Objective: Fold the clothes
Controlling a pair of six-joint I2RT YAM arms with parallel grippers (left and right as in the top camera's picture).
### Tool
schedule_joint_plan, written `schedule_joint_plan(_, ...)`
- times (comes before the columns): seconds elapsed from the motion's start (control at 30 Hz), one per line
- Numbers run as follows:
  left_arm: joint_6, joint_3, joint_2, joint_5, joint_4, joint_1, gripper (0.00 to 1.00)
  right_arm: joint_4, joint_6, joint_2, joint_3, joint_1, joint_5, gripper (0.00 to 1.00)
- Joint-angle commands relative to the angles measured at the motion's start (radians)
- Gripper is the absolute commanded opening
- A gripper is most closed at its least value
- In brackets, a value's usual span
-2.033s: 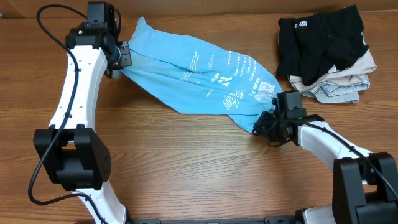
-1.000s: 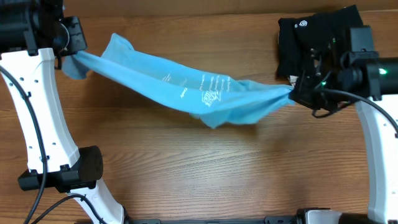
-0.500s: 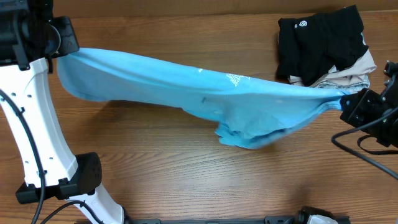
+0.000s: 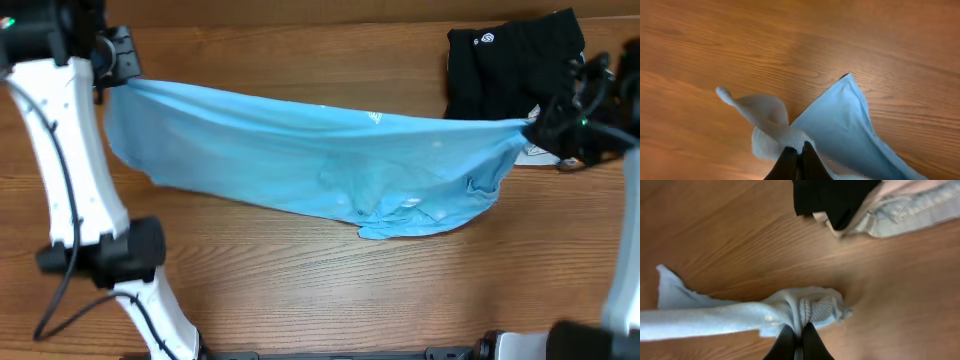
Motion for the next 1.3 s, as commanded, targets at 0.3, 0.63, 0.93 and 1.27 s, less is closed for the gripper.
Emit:
schedule_joint_plan(0.3, 0.012, -0.013, 0.392, 0.053, 0.142, -0.043, 0.04, 0.195, -0.026, 0.401, 0.013, 0.103, 0.000, 0.04)
schedule_joint_plan(0.63, 0.011, -0.013, 0.510, 0.053, 0.323, -0.075, 0.04, 0.372, -0.025, 0.500, 0.013, 0.126, -0.016, 0.04)
schedule_joint_plan(0.93, 0.012, -0.013, 0.510, 0.049, 0.359, -0.075, 0.04, 0.321, -0.030, 0.458, 0.020, 0.166, -0.127, 0.57)
schedule_joint_plan(1.27, 0.012, -0.013, 0.510, 0.043, 0.348, -0.074, 0.07, 0.116, 0.038, 0.438, -0.053, 0.380, -0.064, 0.75)
